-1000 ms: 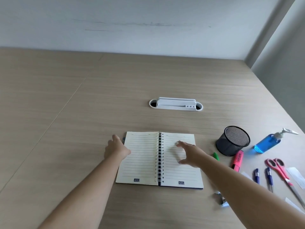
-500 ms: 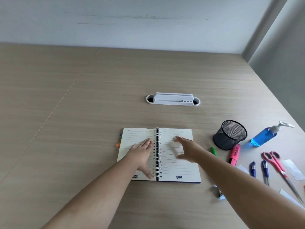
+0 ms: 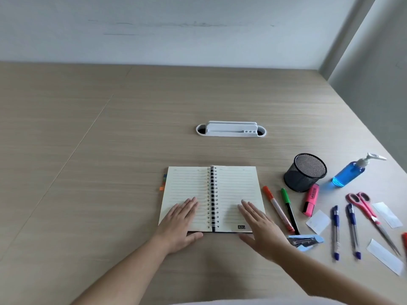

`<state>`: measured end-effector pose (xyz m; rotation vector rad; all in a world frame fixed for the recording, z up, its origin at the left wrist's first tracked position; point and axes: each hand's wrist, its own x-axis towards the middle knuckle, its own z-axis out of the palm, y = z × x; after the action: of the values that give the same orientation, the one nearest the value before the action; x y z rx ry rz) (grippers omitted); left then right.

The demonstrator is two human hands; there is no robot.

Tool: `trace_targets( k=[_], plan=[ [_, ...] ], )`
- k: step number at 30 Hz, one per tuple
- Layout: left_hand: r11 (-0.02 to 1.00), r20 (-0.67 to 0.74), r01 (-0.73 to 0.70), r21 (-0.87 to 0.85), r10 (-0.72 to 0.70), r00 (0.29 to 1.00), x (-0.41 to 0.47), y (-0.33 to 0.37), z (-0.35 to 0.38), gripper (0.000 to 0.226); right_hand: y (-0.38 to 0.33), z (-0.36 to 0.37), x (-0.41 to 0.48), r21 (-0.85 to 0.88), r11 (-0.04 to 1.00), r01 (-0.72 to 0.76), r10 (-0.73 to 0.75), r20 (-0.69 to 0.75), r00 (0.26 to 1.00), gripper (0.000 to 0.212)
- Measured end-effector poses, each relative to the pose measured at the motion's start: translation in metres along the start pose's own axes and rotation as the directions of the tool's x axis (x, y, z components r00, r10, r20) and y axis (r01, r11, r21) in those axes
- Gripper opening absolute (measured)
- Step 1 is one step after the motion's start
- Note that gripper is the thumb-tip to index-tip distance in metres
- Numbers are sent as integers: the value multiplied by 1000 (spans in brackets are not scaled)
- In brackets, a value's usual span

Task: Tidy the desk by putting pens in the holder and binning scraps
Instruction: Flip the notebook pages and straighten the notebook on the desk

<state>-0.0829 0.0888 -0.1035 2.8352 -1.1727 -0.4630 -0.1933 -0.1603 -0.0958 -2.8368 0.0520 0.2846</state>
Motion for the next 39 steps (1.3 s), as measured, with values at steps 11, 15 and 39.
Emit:
trace_targets(
  k=[11, 15, 39],
  plan=[
    [994, -27, 81, -70, -83, 996, 24, -12, 2, 112, 15, -6, 24, -100, 995, -8, 9, 16, 1000, 77],
    [984, -19, 154, -86, -156, 988, 52, -26, -4, 116, 23, -15, 59, -65, 998, 10, -12, -36, 999, 77],
    [963, 95, 268, -28, -264, 960, 127, -38, -70, 89, 22, -66, 144, -72, 995, -67, 69, 24, 997, 70]
  ],
)
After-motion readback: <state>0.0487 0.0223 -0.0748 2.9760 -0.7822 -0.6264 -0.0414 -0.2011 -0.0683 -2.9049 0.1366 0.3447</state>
